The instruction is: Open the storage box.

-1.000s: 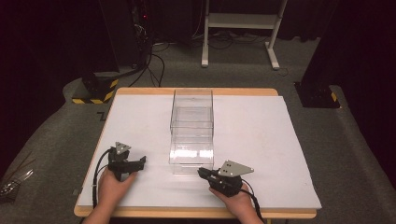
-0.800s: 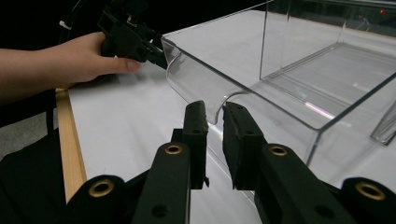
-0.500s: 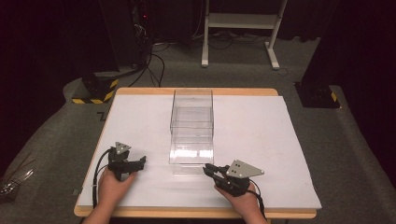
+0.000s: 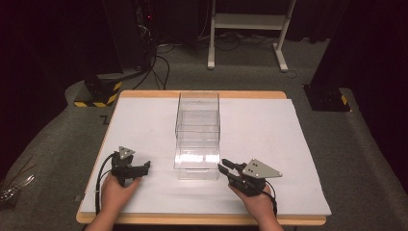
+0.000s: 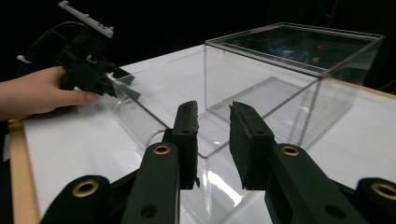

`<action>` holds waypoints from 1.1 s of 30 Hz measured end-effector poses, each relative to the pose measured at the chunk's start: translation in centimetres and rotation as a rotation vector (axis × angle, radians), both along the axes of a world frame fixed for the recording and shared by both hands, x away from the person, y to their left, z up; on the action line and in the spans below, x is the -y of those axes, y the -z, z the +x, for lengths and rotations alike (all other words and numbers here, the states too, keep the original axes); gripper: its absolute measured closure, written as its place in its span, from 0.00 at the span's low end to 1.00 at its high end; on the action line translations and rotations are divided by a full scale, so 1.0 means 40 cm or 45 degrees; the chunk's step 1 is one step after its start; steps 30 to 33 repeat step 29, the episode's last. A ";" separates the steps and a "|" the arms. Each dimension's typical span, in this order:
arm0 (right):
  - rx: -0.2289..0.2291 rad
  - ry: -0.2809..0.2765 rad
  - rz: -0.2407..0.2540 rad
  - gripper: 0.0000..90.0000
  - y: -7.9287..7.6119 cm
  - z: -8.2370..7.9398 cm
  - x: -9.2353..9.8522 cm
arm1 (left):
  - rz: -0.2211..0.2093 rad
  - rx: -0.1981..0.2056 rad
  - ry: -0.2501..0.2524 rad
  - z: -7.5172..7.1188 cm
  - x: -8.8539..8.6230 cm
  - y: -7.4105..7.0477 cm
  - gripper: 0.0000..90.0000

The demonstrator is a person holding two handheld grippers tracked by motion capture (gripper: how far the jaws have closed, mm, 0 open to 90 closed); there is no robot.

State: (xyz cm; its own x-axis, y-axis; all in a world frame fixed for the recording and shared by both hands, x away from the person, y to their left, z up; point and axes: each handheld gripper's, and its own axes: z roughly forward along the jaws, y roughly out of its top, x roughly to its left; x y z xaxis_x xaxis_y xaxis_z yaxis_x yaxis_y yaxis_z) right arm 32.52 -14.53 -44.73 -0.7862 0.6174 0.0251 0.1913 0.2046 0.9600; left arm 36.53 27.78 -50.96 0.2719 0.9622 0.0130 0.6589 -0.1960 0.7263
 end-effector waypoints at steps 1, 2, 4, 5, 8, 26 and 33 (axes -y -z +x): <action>0.000 0.000 0.000 0.80 0.000 0.000 0.000 | 0.000 0.000 0.000 0.000 0.000 0.000 0.12; 0.000 0.031 -0.008 0.78 0.000 0.005 0.011 | 0.000 0.001 0.000 0.000 0.000 0.000 0.12; 0.003 0.064 -0.007 0.77 0.000 0.011 0.023 | 0.001 0.001 -0.001 0.000 0.000 0.000 0.12; -0.002 0.080 -0.002 0.76 0.001 0.013 0.030 | 0.000 0.001 -0.001 0.000 0.000 0.000 0.12; -0.002 0.137 -0.012 0.74 0.005 0.021 0.049 | -0.004 0.000 -0.003 0.000 0.001 0.000 0.12; -0.165 0.520 -0.278 0.55 0.111 0.100 0.141 | -0.002 0.000 -0.002 0.000 0.000 0.000 0.12; -0.191 0.537 -0.270 0.50 0.117 0.105 0.147 | -0.003 0.000 -0.002 0.000 0.000 0.000 0.12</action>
